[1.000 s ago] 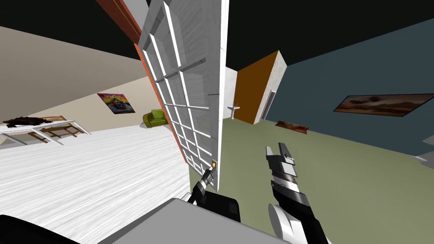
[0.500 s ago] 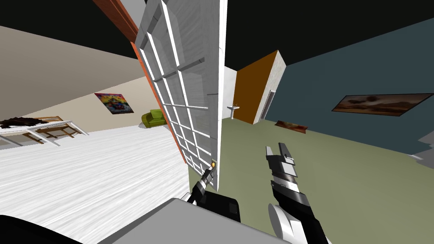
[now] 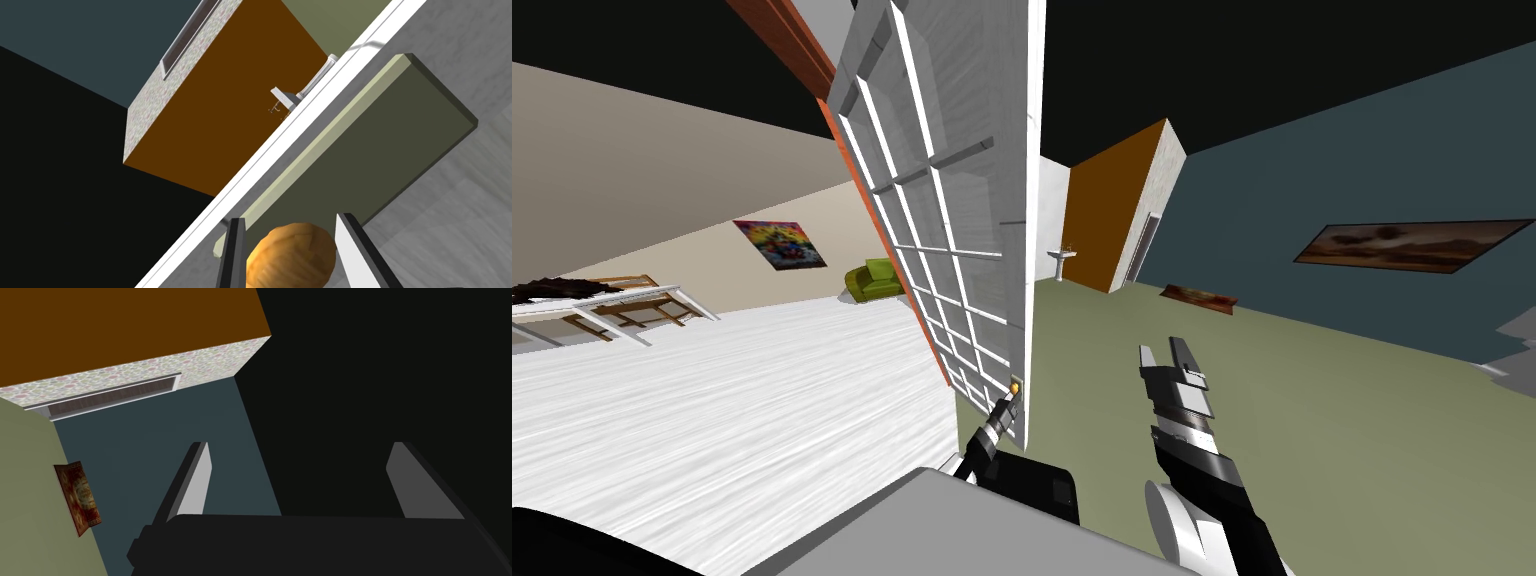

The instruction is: Push the door open

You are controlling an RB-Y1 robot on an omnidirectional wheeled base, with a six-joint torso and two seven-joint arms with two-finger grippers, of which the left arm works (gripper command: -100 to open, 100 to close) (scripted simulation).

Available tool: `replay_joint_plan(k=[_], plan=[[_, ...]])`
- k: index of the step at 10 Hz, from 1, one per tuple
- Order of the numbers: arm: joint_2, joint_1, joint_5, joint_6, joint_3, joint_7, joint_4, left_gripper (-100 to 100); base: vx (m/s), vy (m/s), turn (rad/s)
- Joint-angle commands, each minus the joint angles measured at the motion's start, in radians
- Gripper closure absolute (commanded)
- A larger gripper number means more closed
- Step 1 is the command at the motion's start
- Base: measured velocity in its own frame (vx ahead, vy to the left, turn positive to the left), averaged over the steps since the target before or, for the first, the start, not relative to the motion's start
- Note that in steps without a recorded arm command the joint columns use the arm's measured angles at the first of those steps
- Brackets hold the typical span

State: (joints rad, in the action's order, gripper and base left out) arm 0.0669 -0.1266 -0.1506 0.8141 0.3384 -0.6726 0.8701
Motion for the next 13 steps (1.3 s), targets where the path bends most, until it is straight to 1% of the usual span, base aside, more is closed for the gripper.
replay_joint_plan(k=[1,4,5,9,10,13], plan=[[0.016,0.011,0.014,0.014,-0.029,0.003,0.016,100,0.004,0.004,0.013],[0.016,0.011,0.014,0.014,-0.029,0.003,0.016,100,-0.002,-0.004,-0.008],[0.004,0.017,0.014,0.011,-0.003,0.040,-0.018,100,-0.003,-0.033,-0.062],[0.008,0.026,0.043,0.013,-0.004,0.123,-0.026,100,0.004,-0.019,-0.027],[0.008,0.026,0.043,0.013,-0.004,0.123,-0.026,100,0.005,-0.011,-0.002],[0.011,0.036,0.075,0.016,-0.005,0.206,-0.035,100,0.009,-0.009,-0.027]])
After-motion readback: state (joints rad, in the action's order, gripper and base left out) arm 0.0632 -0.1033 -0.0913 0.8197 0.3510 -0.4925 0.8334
